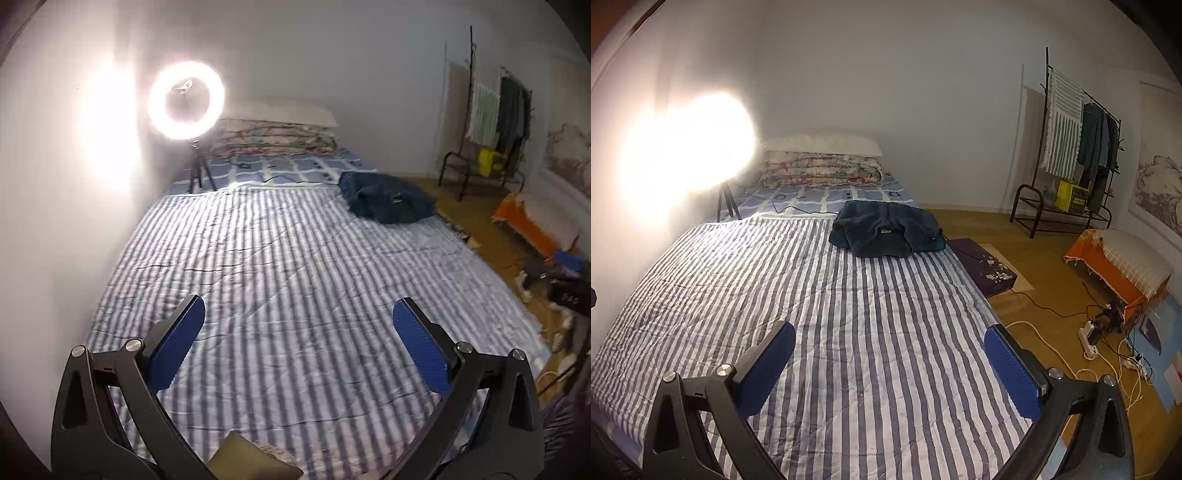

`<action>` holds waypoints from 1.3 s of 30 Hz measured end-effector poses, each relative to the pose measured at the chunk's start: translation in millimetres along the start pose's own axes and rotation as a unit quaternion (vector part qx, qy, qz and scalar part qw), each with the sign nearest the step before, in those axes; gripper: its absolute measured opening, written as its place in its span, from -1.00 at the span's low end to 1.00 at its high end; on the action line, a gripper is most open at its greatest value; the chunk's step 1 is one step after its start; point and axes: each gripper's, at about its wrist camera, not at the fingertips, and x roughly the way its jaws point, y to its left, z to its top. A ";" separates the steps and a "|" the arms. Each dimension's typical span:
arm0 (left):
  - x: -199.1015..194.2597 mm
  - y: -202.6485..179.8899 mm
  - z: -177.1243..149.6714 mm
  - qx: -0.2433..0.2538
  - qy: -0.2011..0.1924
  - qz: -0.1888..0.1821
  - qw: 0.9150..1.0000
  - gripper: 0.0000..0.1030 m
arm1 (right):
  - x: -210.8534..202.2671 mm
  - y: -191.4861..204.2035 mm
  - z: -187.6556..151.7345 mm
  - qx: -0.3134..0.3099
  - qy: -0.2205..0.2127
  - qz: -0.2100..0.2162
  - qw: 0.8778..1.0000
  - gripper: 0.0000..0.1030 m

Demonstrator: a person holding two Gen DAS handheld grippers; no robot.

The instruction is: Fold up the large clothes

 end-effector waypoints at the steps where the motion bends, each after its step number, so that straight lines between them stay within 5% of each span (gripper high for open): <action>1: 1.7 -0.1 -0.7 0.002 0.004 0.005 1.000 1.00 | 0.5 0.2 -0.4 0.000 0.001 0.001 1.000 1.00; 39: -2.0 -3.3 -6.1 0.010 0.000 0.025 1.000 1.00 | 5.2 7.0 -5.0 -0.006 0.013 0.004 1.000 0.99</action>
